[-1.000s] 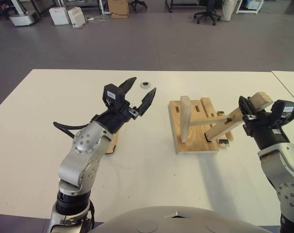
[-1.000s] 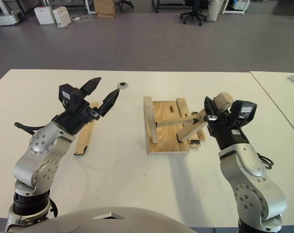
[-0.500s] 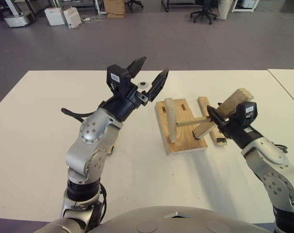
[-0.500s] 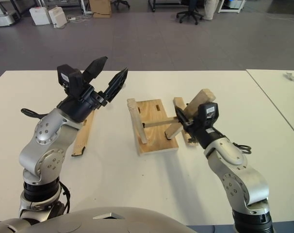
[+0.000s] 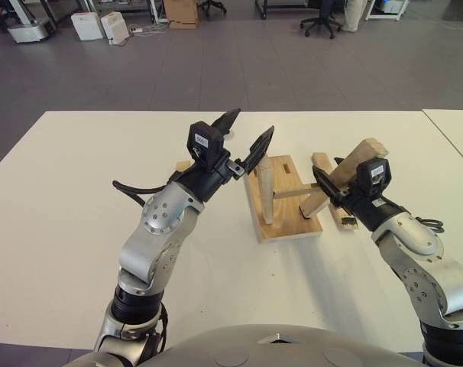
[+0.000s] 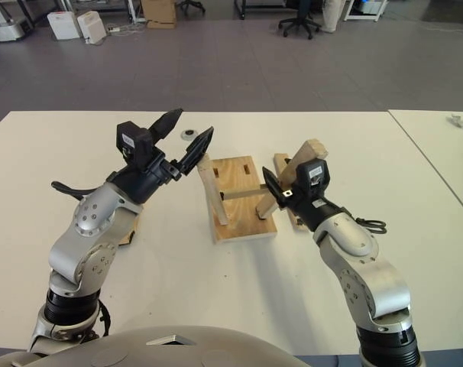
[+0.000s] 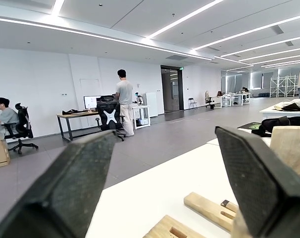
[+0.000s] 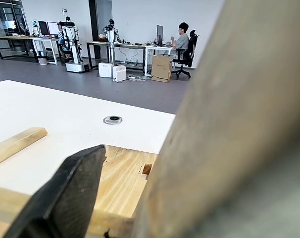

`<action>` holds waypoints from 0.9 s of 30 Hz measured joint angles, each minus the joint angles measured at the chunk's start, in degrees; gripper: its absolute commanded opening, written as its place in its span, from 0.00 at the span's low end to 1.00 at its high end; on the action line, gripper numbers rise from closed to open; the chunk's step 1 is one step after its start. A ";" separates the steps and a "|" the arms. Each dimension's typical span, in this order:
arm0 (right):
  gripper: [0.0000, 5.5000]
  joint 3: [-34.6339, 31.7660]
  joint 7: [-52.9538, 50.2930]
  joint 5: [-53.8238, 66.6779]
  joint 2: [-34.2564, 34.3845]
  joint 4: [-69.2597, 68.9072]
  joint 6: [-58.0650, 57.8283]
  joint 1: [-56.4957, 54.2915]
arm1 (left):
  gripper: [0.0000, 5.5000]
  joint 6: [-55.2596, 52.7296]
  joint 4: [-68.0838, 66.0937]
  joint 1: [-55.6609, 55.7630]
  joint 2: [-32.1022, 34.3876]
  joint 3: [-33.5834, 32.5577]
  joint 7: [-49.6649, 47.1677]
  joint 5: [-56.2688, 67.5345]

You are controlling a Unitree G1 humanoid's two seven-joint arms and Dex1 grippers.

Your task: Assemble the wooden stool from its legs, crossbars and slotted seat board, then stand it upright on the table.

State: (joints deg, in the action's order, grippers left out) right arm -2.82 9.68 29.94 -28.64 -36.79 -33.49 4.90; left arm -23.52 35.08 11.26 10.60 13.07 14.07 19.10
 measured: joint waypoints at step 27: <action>0.51 -13.95 15.10 29.57 -14.40 14.90 -8.22 -19.75 | 0.67 -1.68 -6.00 7.01 2.88 1.50 2.12 7.11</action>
State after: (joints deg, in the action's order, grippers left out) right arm -16.76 24.78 59.51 -43.05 -21.89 -41.71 -14.85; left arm -25.20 29.08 18.27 13.48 14.57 16.19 26.21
